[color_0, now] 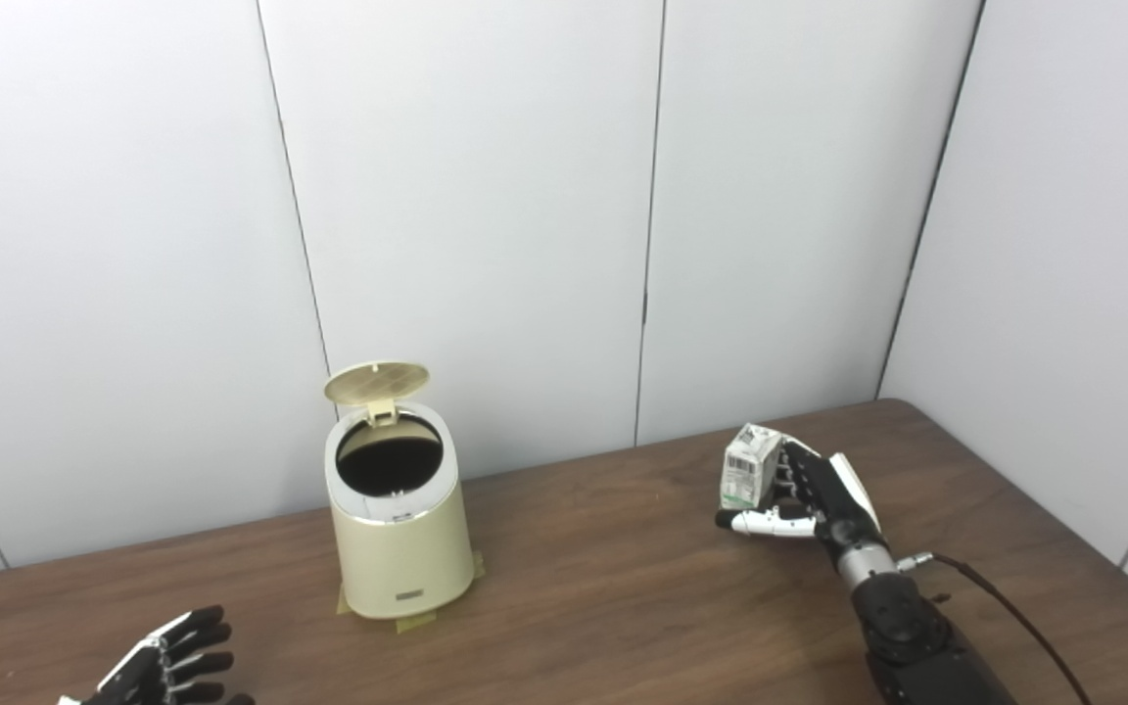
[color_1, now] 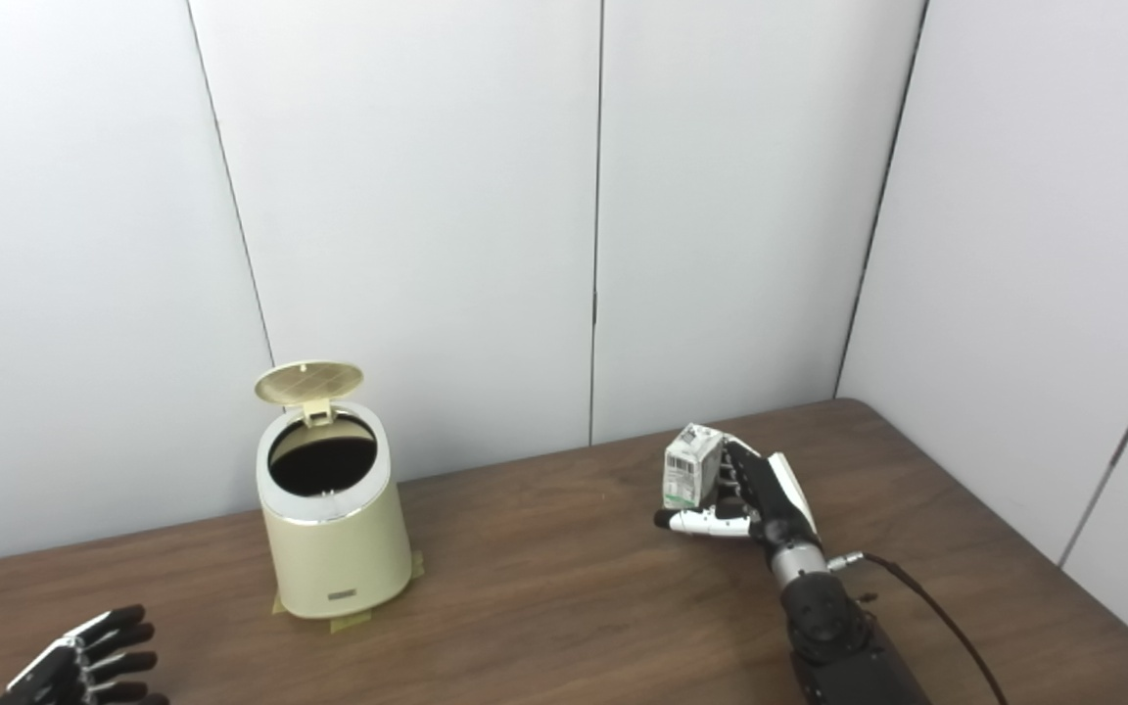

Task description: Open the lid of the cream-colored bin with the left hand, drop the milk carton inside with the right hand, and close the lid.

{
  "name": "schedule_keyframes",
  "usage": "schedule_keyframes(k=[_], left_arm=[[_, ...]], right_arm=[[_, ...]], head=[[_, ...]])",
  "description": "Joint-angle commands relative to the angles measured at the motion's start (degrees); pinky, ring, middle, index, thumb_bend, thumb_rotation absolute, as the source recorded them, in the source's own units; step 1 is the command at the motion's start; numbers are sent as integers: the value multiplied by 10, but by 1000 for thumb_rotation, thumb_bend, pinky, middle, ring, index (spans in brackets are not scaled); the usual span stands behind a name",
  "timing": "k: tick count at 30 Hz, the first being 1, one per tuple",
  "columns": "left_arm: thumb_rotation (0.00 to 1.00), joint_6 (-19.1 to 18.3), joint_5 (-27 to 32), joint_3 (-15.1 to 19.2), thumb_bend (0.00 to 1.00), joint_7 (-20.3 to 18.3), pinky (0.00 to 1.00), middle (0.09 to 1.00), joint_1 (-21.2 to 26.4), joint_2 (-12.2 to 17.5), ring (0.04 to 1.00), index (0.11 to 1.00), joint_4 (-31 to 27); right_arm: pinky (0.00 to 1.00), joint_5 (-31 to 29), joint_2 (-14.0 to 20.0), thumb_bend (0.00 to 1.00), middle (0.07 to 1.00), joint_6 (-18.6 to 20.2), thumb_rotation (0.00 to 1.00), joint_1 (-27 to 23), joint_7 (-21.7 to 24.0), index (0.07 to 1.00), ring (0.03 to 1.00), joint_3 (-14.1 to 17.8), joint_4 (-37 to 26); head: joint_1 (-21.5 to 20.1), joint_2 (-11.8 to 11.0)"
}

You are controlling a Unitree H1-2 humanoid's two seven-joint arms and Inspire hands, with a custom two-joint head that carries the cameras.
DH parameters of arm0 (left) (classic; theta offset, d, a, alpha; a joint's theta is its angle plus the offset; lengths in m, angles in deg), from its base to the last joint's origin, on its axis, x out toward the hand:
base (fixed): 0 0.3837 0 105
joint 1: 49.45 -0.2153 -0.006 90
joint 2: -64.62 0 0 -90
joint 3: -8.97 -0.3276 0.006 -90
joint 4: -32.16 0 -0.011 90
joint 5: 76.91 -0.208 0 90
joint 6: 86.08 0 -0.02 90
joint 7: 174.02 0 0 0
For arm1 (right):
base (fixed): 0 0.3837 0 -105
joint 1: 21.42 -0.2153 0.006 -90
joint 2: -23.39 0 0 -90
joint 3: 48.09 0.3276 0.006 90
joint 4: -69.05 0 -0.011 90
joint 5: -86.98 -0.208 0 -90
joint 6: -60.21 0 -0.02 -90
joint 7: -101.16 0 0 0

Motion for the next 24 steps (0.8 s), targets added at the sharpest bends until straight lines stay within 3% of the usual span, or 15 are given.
schedule_keyframes(k=[1,8,11,14,15,17,20,24], left_arm=[[0,23,-7,-1,542,2,668,784,15,9,730,797,-5],[0,26,-7,-7,558,2,668,793,12,8,734,795,-2],[4,29,-7,-9,552,3,652,791,12,7,729,795,-1],[31,27,-8,-11,556,4,666,791,11,7,734,797,-3],[31,26,-9,-11,556,5,665,789,11,7,732,796,-5],[11,22,-13,-12,552,6,671,788,11,8,732,797,-8],[1,15,-16,-11,555,7,651,787,10,6,727,797,-11],[13,11,-19,-11,561,7,665,786,10,6,730,798,-13]], right_arm=[[633,8,1,771,782,-14,158,-28,-14,803,742,-2,-7],[644,53,-26,842,749,-20,264,-52,-92,766,724,-16,21],[607,68,-38,829,730,-20,241,-58,-129,746,694,-19,19],[480,91,-46,741,651,-39,97,-64,-176,676,567,-22,25],[447,93,-48,631,615,-43,113,-65,-185,587,531,-21,27],[360,101,-49,547,488,-47,23,-66,-201,530,441,-22,26],[275,111,-50,524,422,-49,2,-66,-214,515,349,-27,25],[307,117,-50,524,439,-61,0,-64,-220,511,376,-31,25]], head=[[0,1],[1,2],[3,3],[6,4],[6,4],[7,4],[8,5],[8,5]])
